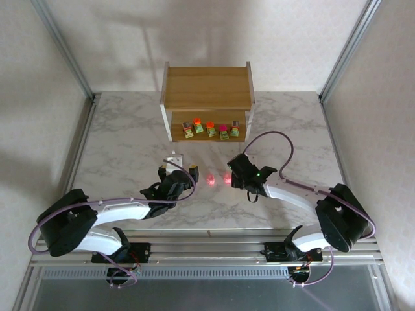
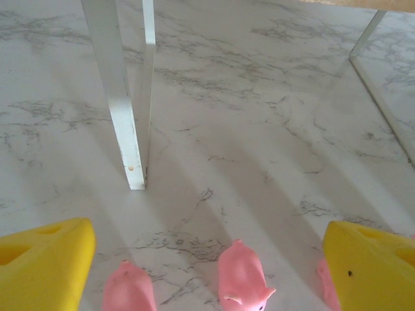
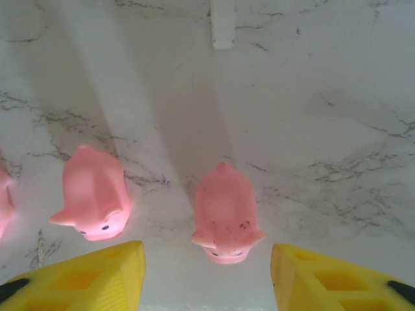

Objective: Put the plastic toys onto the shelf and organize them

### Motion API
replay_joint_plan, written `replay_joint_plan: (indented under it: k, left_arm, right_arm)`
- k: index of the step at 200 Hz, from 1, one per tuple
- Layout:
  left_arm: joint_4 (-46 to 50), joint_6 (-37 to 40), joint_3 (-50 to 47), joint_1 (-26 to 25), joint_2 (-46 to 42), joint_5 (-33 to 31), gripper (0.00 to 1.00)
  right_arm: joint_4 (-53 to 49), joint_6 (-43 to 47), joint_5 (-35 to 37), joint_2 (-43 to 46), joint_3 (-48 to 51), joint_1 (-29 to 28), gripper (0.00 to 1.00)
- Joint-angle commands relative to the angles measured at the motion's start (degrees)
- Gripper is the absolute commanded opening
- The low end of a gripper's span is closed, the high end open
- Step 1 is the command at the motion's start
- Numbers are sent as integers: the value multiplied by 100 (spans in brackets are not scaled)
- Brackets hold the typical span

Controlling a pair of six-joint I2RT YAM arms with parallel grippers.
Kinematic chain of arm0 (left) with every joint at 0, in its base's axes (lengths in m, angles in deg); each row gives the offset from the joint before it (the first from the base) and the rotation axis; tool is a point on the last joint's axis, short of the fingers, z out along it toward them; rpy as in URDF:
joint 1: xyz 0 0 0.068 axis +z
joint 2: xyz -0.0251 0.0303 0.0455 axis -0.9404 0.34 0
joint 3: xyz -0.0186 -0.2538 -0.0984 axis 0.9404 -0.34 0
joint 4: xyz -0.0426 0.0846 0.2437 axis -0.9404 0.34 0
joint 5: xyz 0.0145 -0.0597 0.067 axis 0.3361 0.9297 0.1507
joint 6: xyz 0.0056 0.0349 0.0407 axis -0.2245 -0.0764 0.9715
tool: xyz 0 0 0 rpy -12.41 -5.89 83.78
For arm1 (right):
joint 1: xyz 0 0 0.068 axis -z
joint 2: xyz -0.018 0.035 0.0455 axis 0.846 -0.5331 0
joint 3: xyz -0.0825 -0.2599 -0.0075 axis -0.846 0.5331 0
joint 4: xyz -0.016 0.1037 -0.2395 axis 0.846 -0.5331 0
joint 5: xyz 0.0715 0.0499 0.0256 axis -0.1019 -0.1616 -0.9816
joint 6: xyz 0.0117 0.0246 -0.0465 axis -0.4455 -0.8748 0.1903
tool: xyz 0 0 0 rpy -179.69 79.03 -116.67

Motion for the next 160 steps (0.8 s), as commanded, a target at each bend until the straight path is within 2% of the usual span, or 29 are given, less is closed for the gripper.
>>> replay_joint_plan:
  k: [1, 38, 160]
  left_arm:
    - [-222, 37, -56, 72, 35, 85, 91]
    - [-205, 21, -21, 128, 66, 159, 91]
    - [-156, -27, 44, 249, 167, 358, 91]
  right_arm:
    - [73, 122, -65, -144, -169, 92, 52]
    - [139, 171, -131, -312, -180, 94, 48]
    - [276, 234, -209, -531, -62, 357, 50]
